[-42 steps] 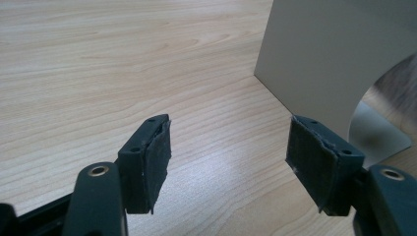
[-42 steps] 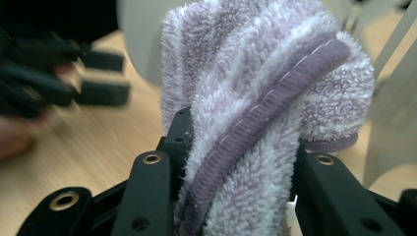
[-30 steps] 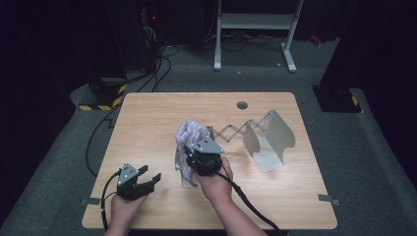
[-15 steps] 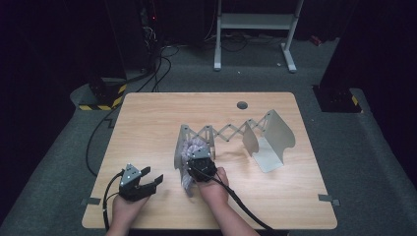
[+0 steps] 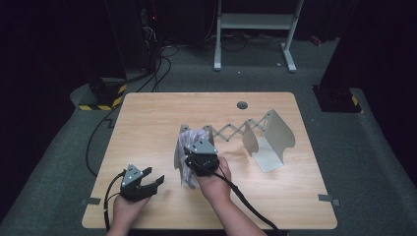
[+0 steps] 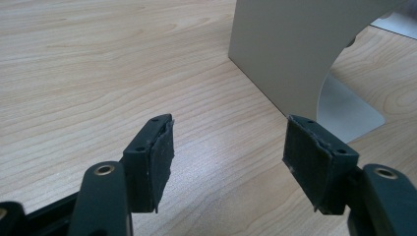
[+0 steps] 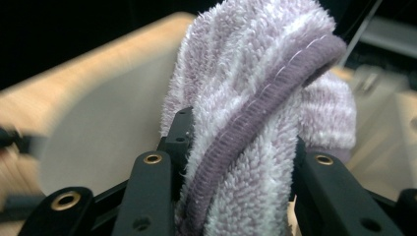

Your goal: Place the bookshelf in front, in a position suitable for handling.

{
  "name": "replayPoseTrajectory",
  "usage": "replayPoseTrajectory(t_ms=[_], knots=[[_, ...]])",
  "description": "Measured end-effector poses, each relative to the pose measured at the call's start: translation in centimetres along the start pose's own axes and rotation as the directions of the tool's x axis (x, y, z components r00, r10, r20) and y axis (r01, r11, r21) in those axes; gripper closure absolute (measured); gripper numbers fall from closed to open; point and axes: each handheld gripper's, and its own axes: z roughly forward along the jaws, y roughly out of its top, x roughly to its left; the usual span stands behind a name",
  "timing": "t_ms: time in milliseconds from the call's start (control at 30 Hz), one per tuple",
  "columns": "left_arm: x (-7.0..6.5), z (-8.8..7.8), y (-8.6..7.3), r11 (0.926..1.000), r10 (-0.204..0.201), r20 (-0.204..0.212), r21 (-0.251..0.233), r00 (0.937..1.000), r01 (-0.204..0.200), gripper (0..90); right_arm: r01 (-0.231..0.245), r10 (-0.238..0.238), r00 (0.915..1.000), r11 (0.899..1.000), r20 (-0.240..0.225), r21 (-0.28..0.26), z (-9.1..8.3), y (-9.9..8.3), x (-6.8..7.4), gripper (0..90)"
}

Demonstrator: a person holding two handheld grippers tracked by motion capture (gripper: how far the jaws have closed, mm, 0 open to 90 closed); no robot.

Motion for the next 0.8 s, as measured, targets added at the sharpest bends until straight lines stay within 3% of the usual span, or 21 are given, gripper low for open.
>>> replayPoseTrajectory(t_ms=[100,200,333,367,400,433,467,500,533,600,633,800], knots=[[0.0,0.0,0.0,1.0000,0.002,-0.001,0.000,1.0000,-0.002,36.1,-0.006,0.006,1.0000,0.999,0.000,-0.046,-0.8,1.3,-0.3,62.6],[0.1,0.0,0.0,1.0000,0.003,-0.002,0.004,1.0000,-0.003,36.1,-0.014,0.014,0.9999,0.998,0.000,-0.055,-0.9,1.6,-0.4,62.6],[0.0,0.2,-0.1,0.9999,0.002,0.004,0.017,1.0000,-0.002,36.6,-0.013,0.013,0.9999,1.000,0.003,0.000,0.7,-0.2,-0.1,63.0],[0.0,0.2,-0.1,0.9999,0.003,0.006,0.015,1.0000,-0.003,36.6,-0.010,0.010,0.9999,0.999,0.006,0.053,1.9,-1.7,0.1,63.2],[0.0,0.2,-0.1,0.9999,0.003,0.006,0.015,1.0000,-0.003,36.7,-0.010,0.010,0.9999,0.999,0.006,0.053,1.9,-1.7,0.1,63.2],[0.0,0.2,-0.1,0.9998,0.005,0.005,0.018,1.0000,-0.005,36.7,-0.014,0.013,0.9999,0.994,0.008,0.106,3.2,-3.2,0.2,63.4],[0.0,0.2,-0.1,0.9998,0.005,0.005,0.018,1.0000,-0.005,36.7,-0.014,0.013,0.9999,0.994,0.008,0.106,3.2,-3.2,0.2,63.4],[0.0,0.2,-0.1,0.9998,0.004,0.005,0.017,1.0000,-0.004,36.7,-0.021,0.021,0.9998,0.987,0.003,0.157,4.3,-4.6,0.1,63.4],[0.0,0.2,-0.1,0.9998,0.004,0.005,0.017,1.0000,-0.004,36.7,-0.021,0.021,0.9998,0.987,0.003,0.157,4.3,-4.6,0.1,63.4],[0.0,0.2,-0.1,0.9998,0.002,0.006,0.018,1.0000,-0.003,36.7,-0.037,0.041,0.9991,0.976,-0.011,0.214,5.3,-5.6,0.0,63.1],[0.0,0.2,-0.2,0.9997,0.005,0.010,0.023,0.9999,-0.005,36.6,-0.069,0.078,0.9967,0.963,-0.023,0.262,6.1,-6.6,-0.3,62.8],[0.0,0.4,-0.2,0.9995,0.001,0.024,0.033,0.9997,-0.002,36.6,-0.085,0.097,0.9947,0.962,-0.033,0.258,6.1,-7.2,-0.7,62.7]])
